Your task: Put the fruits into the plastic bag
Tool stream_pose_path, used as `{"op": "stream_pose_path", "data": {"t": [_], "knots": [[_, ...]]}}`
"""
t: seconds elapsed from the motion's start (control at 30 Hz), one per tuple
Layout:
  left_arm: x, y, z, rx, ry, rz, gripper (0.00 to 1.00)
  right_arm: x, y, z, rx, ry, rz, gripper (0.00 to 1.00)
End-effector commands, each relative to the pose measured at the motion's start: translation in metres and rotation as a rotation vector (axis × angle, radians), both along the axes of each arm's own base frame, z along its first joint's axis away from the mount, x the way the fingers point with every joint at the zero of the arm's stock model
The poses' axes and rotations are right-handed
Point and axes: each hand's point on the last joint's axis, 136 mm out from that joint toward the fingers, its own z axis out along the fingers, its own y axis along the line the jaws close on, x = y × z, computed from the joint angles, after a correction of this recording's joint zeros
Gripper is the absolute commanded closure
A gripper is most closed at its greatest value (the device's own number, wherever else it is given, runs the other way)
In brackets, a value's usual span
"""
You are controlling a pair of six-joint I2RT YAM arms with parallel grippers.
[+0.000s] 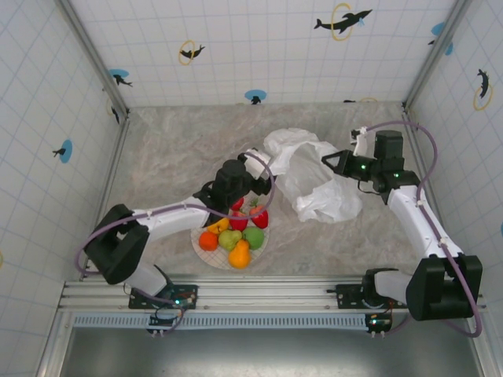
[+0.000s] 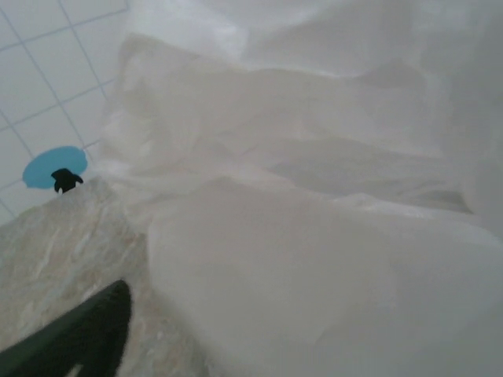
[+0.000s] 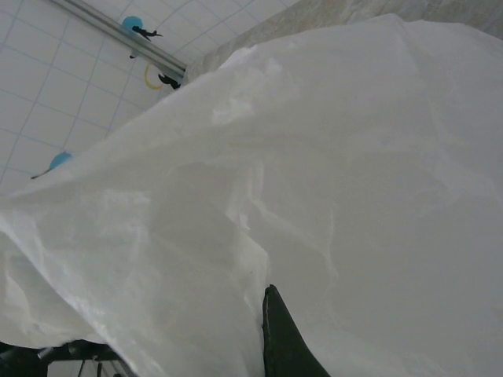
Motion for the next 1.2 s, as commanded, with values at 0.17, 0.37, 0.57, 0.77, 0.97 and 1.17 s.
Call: {"op": "stream_pose_path", "data": {"t": [0.17,0.37,0.57,0.77,0.97,1.17], "knots": [[0.01,-0.027,0.041,-0.158,0.09,-0.056,0.98,-0.003,-0.032,-0.025,-0.702,-0.141,0.025,1.0],[-0.01,-0.011,0.02,-0.381,0.612,-0.131,1.0,0.005,-0.043,-0.009,-0.89,-0.287,-0.082,1.0],[-0.011,0.005,-0.03,-0.326,0.812,-0.072,1.0,0.014,-0.035,0.014,-0.664,-0.391,-0.262,1.0],[0.001,0.01,-0.032,-0.346,0.832,-0.076,1.0,0.018,-0.038,0.009,-0.606,-0.36,-0.342,1.0],[0.001,0.02,-0.024,-0.342,0.765,-0.059,0.36,0.018,-0.023,-0.018,-0.529,-0.205,-0.301,1.0],[-0.022,0.055,-0.041,-0.299,0.766,0.031,0.12,0.018,-0.008,-0.028,-0.393,-0.118,-0.307,1.0]]}}
